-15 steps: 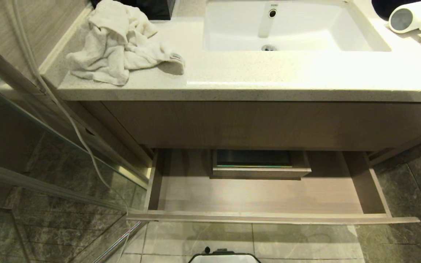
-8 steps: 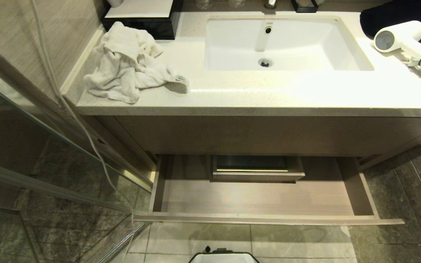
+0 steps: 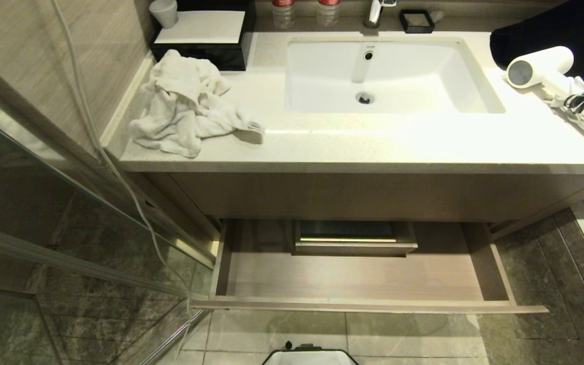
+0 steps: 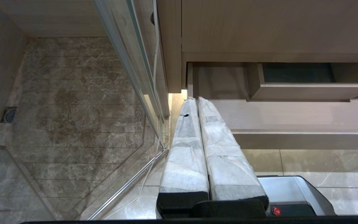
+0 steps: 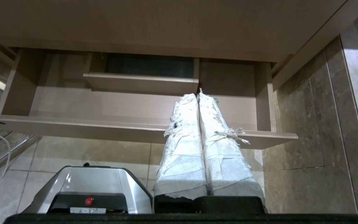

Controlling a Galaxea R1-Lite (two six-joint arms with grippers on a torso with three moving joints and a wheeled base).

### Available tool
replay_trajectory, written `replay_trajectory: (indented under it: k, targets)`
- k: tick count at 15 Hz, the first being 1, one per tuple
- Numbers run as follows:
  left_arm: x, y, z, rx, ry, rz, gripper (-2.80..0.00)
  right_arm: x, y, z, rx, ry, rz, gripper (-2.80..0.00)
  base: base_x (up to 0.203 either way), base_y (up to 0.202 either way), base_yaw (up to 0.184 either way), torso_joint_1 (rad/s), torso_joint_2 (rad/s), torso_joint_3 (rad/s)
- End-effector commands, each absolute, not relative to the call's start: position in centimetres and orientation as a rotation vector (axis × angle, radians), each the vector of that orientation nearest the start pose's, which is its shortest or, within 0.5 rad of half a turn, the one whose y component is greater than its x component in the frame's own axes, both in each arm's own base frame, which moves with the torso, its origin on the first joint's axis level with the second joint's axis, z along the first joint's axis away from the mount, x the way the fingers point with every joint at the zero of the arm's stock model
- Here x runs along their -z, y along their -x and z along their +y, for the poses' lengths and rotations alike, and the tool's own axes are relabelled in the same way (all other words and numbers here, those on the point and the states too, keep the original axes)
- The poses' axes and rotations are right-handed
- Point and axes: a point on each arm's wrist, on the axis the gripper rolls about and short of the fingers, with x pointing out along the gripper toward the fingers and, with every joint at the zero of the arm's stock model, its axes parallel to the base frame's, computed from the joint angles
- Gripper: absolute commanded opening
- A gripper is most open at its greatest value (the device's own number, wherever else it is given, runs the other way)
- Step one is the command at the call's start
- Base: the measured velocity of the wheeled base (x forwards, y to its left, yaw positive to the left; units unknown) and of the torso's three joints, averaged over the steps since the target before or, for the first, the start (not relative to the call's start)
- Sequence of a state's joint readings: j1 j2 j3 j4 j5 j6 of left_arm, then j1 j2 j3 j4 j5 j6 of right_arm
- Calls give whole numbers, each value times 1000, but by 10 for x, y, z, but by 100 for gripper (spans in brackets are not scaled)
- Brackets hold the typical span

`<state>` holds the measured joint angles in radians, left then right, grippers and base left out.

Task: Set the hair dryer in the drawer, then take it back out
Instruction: Pick up the hairdryer

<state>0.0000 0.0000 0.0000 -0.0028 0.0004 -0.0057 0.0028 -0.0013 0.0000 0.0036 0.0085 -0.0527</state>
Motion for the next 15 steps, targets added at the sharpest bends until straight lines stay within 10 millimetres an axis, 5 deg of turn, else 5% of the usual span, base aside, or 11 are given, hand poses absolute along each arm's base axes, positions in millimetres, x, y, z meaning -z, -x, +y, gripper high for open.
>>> replay_trajectory:
  k: [1, 10, 15]
  targets:
    - [-76, 23, 0, -1, 6, -2, -280, -75, 23, 0, -11, 52, 1, -280, 0, 0, 0, 155, -306, -144]
    - [-76, 23, 0, -2, 6, -3, -280, -75, 23, 0, -14, 54, 1, -280, 0, 0, 0, 165, -315, -159]
    - [-76, 23, 0, -2, 6, -2, -280, -75, 23, 0, -14, 61, 0, -280, 0, 0, 0, 3, -18, -3]
